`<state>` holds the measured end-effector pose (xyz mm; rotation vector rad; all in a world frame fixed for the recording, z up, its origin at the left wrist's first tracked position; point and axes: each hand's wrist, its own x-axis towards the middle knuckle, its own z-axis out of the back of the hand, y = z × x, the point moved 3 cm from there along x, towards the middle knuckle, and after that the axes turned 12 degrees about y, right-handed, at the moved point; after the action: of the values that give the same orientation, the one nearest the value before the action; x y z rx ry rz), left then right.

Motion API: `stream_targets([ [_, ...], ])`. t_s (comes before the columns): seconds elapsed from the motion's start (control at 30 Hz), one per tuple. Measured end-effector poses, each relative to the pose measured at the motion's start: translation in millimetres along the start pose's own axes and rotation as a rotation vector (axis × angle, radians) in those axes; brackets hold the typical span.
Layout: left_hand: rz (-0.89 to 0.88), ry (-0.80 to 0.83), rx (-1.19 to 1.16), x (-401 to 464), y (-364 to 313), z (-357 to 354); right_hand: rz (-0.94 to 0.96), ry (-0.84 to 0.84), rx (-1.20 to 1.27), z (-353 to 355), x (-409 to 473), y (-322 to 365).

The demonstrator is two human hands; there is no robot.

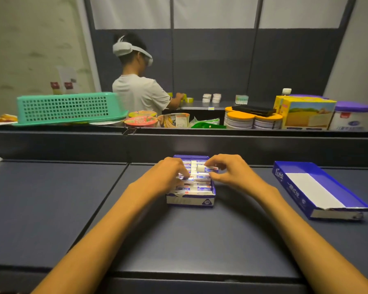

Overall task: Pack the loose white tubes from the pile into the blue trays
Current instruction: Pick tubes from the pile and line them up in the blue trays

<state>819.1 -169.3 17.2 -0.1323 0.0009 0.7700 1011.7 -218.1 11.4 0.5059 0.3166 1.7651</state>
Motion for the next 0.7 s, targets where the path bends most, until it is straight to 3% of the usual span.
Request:
stream_targets([
  [0.37, -0.02, 0.085, 0.144, -2.0, 7.7, 0.7, -0.015, 0.016, -0.001, -4.0, 1.5, 2.0],
  [0.7, -0.062, 0.043, 0.037, -2.3, 16.4, -2.0, -0.037, 0.042, -0.057, -5.7, 3.0, 4.4],
])
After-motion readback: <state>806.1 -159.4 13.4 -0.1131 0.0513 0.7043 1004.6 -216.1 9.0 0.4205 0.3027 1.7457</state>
